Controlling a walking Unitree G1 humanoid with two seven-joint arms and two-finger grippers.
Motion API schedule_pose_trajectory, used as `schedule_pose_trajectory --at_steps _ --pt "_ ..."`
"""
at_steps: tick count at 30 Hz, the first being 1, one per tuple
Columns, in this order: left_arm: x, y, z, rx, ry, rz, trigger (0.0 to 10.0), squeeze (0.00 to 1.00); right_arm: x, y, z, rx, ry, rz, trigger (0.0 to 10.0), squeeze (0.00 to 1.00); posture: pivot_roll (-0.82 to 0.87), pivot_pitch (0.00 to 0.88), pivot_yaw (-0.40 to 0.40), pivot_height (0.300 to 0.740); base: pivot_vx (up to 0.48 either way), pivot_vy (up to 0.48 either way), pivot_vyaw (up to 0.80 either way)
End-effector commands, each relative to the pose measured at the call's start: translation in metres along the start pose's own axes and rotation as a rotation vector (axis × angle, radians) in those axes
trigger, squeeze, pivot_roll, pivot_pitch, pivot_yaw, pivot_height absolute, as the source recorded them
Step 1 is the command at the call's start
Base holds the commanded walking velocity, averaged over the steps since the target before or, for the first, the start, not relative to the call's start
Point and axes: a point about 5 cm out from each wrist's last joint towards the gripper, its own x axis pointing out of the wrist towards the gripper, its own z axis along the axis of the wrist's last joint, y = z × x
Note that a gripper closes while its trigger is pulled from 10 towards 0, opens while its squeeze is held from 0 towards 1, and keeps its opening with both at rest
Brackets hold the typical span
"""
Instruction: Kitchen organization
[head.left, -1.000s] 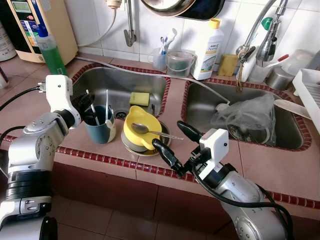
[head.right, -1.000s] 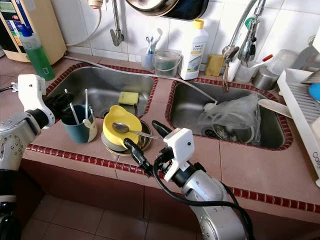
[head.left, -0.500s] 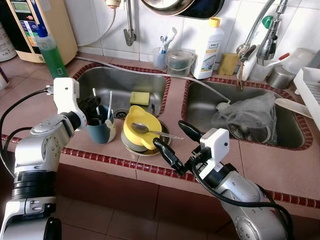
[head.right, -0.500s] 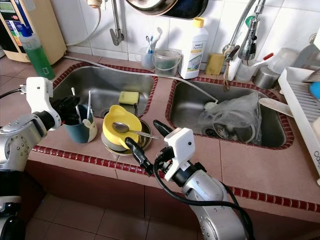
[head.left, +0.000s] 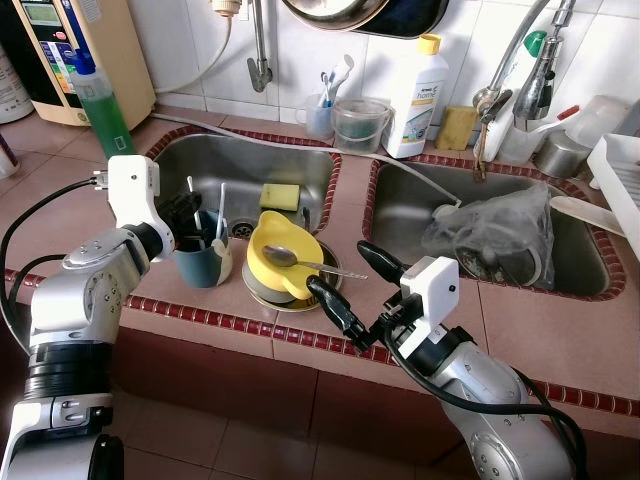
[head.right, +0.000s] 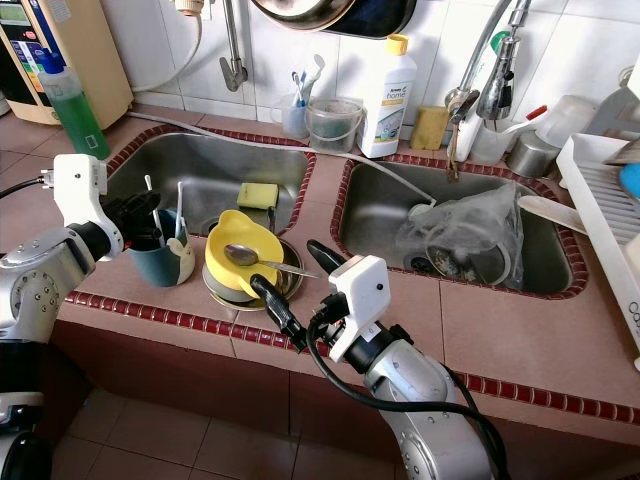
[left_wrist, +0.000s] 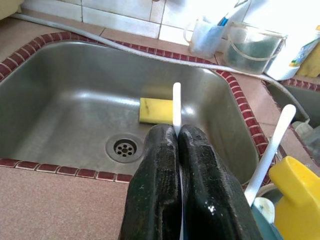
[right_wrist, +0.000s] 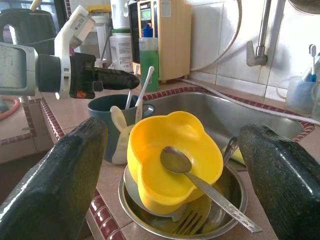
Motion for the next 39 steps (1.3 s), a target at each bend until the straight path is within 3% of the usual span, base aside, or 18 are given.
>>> schedule_pose_trajectory --at_steps 1,12,13,14,15,28,39 --pt "-0.001 -0.001 0.013 0.016 -0.035 -0.010 0.0 0.00 -0.002 0.000 0.007 -0.020 -0.022 -0.006 10.0 0.00 0.02 0.000 0.016 0.740 0.000 0.000 0.00" --pt "-0.007 0.005 0.044 0.039 -0.113 -0.001 0.0 0.00 0.000 -0.001 0.007 -0.020 -0.024 0.004 10.0 0.00 0.04 0.000 0.007 0.740 0.000 0.000 0.00" --pt "-0.007 0.006 0.047 0.046 -0.114 -0.004 4.9 0.00 0.001 -0.001 0.007 -0.018 -0.025 0.006 10.0 0.00 0.04 0.000 0.007 0.740 0.000 0.000 0.00" --pt "-0.008 0.006 0.047 0.049 -0.114 -0.005 4.9 0.00 0.001 -0.001 0.007 -0.018 -0.025 0.007 10.0 0.00 0.04 0.000 0.007 0.740 0.000 0.000 0.00" --pt "-0.008 0.006 0.048 0.051 -0.114 -0.005 10.0 0.00 0.001 -0.001 0.007 -0.017 -0.026 0.008 10.0 0.00 0.04 0.000 0.007 0.740 0.000 0.000 0.00" --pt "-0.007 0.000 0.068 0.040 -0.144 -0.049 10.0 0.00 0.007 -0.004 0.007 -0.023 -0.041 0.010 10.0 0.00 0.05 0.000 0.007 0.740 0.000 0.000 0.00" --pt "-0.010 0.003 0.097 0.069 -0.222 -0.056 10.0 0.00 0.015 -0.013 0.011 -0.044 -0.068 -0.004 10.0 0.00 0.06 0.000 0.000 0.740 0.000 0.000 0.00"
